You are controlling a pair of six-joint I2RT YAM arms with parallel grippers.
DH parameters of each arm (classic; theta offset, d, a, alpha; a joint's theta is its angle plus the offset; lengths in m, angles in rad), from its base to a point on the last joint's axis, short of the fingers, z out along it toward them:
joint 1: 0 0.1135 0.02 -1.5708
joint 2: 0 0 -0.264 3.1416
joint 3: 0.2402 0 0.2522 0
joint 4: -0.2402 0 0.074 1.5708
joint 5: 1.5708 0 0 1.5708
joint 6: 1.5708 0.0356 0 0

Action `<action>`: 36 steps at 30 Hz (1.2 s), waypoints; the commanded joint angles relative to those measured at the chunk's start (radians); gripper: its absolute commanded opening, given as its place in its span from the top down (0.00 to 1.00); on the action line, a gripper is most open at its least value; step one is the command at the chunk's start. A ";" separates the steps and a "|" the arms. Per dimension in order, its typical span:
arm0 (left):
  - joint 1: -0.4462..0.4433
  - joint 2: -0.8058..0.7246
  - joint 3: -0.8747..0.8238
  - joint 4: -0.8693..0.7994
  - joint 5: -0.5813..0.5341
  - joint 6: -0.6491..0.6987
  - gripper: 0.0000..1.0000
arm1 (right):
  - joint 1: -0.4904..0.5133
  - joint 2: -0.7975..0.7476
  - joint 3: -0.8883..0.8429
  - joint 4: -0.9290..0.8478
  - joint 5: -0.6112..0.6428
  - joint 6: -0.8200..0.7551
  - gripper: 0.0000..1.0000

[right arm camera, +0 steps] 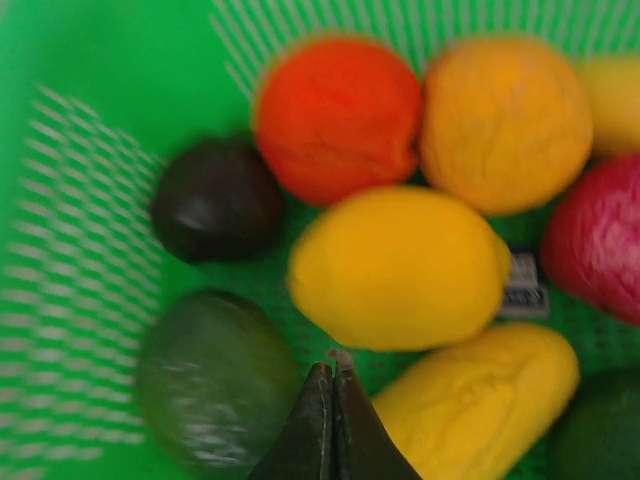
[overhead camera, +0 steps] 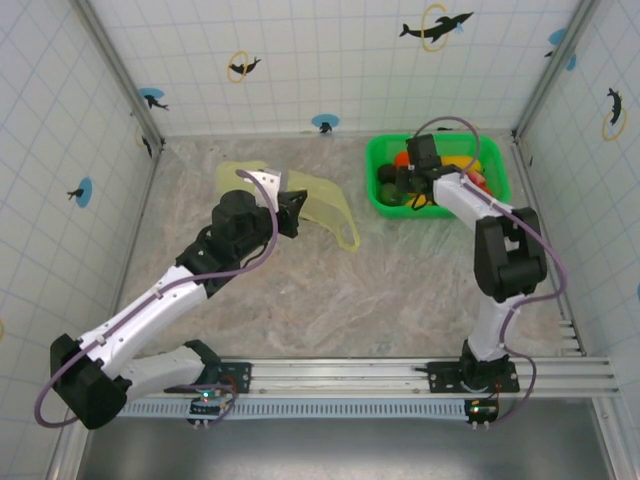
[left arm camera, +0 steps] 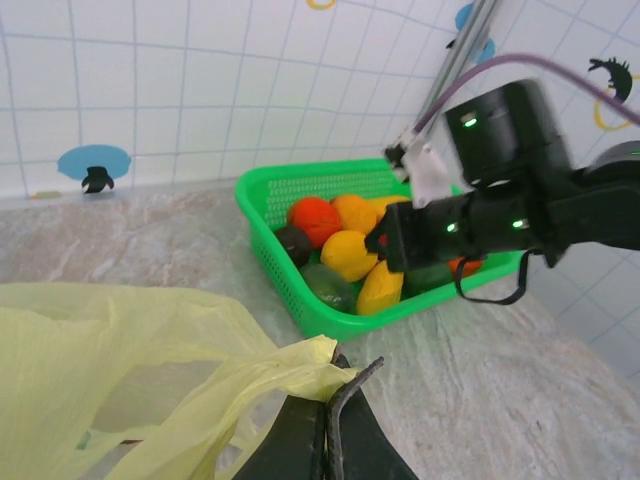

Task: Place the fake fruits into the plastic bag and tie a complex knot

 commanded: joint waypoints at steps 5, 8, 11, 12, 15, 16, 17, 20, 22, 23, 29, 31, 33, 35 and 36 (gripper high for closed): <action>0.028 0.006 0.017 0.082 0.033 -0.051 1.00 | -0.023 0.121 0.143 -0.206 0.066 -0.040 1.00; 0.035 0.006 0.031 0.099 0.020 -0.049 1.00 | -0.023 0.107 0.112 -0.224 0.042 -0.016 1.00; 0.047 0.005 0.053 0.106 0.014 -0.047 1.00 | -0.014 0.020 -0.005 -0.186 0.002 0.010 0.98; 0.052 0.004 0.060 0.111 0.014 -0.047 1.00 | -0.011 -0.011 -0.053 -0.174 -0.012 0.017 0.96; 0.064 0.001 0.074 0.126 0.018 -0.050 1.00 | -0.007 -0.099 -0.165 -0.168 -0.045 0.034 0.89; 0.067 -0.001 0.077 0.131 0.016 -0.050 1.00 | -0.006 -0.126 -0.201 -0.167 -0.051 0.034 0.86; 0.068 -0.001 0.078 0.137 0.012 -0.050 1.00 | -0.007 -0.157 -0.240 -0.167 -0.045 0.035 0.85; 0.071 -0.006 0.078 0.142 -0.012 -0.051 1.00 | 0.008 -0.263 -0.373 -0.157 -0.047 0.055 0.78; 0.071 -0.008 0.119 0.132 -0.019 -0.045 1.00 | 0.026 -0.337 -0.455 -0.153 -0.044 0.073 0.76; 0.070 -0.011 0.125 0.128 -0.024 -0.041 1.00 | 0.035 -0.375 -0.492 -0.157 -0.034 0.082 0.76; 0.071 -0.018 0.130 0.125 -0.043 -0.040 1.00 | 0.053 -0.560 -0.594 -0.183 -0.027 0.112 0.72; 0.071 -0.015 0.128 0.131 -0.023 -0.053 1.00 | 0.059 -0.600 -0.564 -0.151 -0.050 0.093 0.62; 0.071 -0.011 0.126 0.130 0.017 -0.065 1.00 | 0.062 -0.598 -0.500 -0.125 -0.083 0.086 0.50; 0.071 -0.011 0.116 0.129 0.051 -0.073 1.00 | 0.060 -0.554 -0.431 -0.103 -0.125 0.069 0.43; 0.071 -0.014 0.107 0.128 0.056 -0.075 1.00 | 0.062 -0.523 -0.398 -0.093 -0.127 0.056 0.39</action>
